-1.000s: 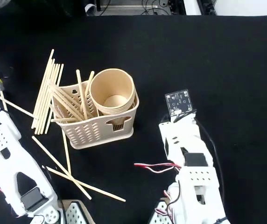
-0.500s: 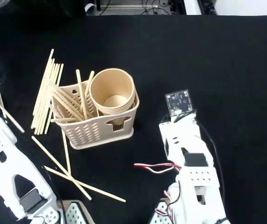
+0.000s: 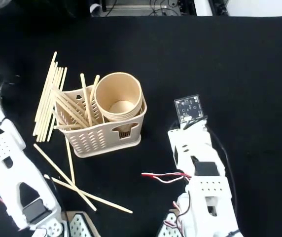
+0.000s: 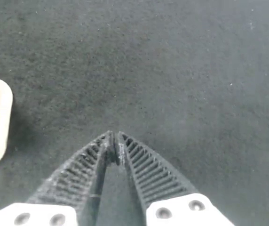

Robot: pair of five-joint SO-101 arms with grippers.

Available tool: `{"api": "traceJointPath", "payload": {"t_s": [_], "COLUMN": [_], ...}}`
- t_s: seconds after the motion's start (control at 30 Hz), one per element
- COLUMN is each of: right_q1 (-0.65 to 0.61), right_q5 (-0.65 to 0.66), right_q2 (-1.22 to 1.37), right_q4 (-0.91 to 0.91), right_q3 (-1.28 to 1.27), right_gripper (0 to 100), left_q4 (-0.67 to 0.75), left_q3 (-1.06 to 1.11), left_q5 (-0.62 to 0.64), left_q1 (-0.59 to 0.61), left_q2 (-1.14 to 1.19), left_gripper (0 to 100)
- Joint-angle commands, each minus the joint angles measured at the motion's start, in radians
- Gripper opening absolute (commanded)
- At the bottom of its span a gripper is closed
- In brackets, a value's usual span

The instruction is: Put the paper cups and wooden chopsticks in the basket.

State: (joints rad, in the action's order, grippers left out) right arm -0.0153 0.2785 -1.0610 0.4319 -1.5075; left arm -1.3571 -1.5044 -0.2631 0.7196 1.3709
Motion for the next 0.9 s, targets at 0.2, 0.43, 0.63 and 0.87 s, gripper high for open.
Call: {"api": "traceJointPath", "payload": {"t_s": [0.2, 0.43, 0.63, 0.87], "right_q1": [0.011, 0.012, 0.012, 0.011], "right_q5": [0.009, 0.009, 0.009, 0.009], "right_q2": [0.004, 0.004, 0.004, 0.004], "right_q4": [0.003, 0.003, 0.003, 0.003], "right_q3": [0.01, 0.012, 0.012, 0.012], "right_gripper": [1.2, 1.2, 1.2, 1.2], "left_q4": [-0.249, -0.405, -0.407, -0.411], "left_q3": [-0.159, -0.157, -0.147, 0.061], "left_q5": [-0.005, 0.061, 0.157, 0.301], "left_q1": [-0.058, -0.061, 0.012, 0.128], "left_q2": [-0.152, -0.37, -0.531, -0.815], "left_gripper": [3, 3, 3, 3]}}
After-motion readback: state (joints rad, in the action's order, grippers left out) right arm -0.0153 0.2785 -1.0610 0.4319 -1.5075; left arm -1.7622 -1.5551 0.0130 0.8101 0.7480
